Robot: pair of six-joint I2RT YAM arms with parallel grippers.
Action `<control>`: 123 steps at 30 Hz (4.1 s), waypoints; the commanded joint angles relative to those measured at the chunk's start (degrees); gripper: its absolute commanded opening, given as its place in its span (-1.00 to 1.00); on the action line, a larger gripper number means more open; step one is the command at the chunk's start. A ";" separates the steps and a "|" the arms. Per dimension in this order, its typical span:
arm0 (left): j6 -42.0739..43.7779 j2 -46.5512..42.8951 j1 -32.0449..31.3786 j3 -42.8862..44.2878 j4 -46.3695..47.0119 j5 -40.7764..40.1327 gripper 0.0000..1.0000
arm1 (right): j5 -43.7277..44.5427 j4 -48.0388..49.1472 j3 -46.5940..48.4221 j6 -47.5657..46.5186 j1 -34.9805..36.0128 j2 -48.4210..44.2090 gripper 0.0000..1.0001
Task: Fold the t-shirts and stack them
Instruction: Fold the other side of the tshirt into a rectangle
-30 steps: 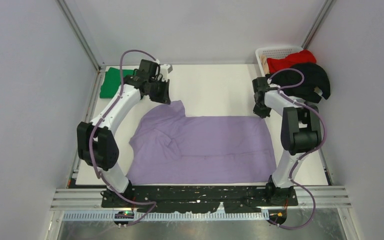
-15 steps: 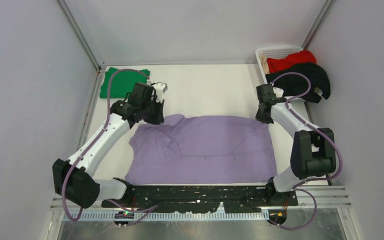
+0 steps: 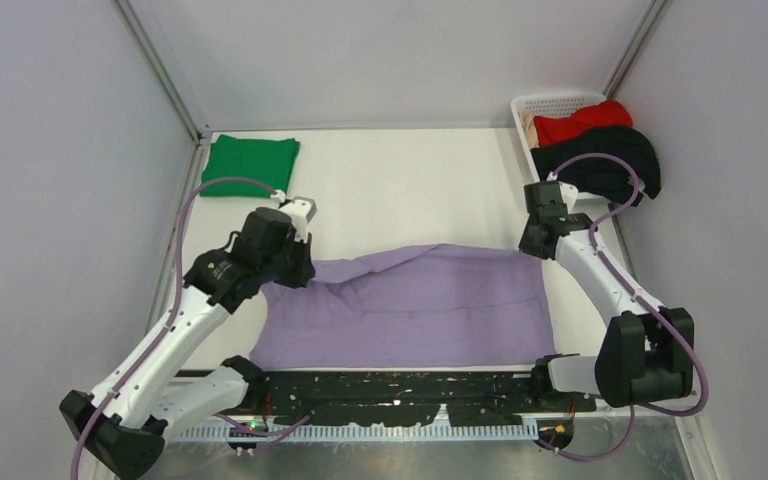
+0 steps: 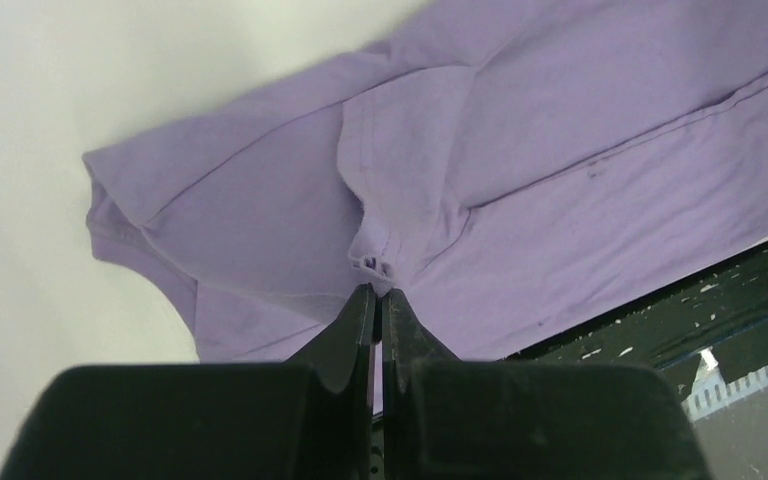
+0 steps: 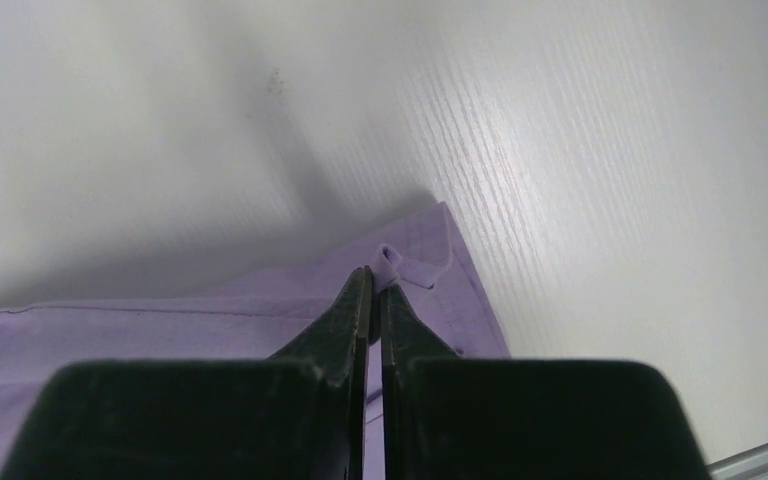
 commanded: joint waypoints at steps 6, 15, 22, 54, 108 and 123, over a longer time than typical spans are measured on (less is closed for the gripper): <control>-5.92 -11.83 -1.34 -2.95 -8.36 -4.26 -1.00 | -0.06 -4.75 -0.66 -1.45 0.25 -5.47 -0.86; -7.08 -16.86 -1.41 -2.68 -14.10 -4.16 -1.00 | -0.87 -7.84 -3.06 -1.34 0.34 -9.00 -0.79; -8.08 -18.33 -1.36 -4.90 -15.94 -3.67 -1.00 | -0.74 -8.36 -5.60 -0.95 0.22 -10.36 -0.76; -21.87 -17.33 -1.38 -19.81 -27.43 6.80 0.50 | -1.75 -10.87 -6.78 1.27 0.18 -22.01 0.99; -25.38 18.44 -10.65 -8.15 1.86 -8.38 0.99 | -16.81 -2.61 -10.25 -4.90 0.17 -24.31 0.95; -31.36 -5.84 21.59 -30.41 14.36 -3.85 0.67 | -38.30 25.57 -12.30 -13.03 31.18 -11.82 0.96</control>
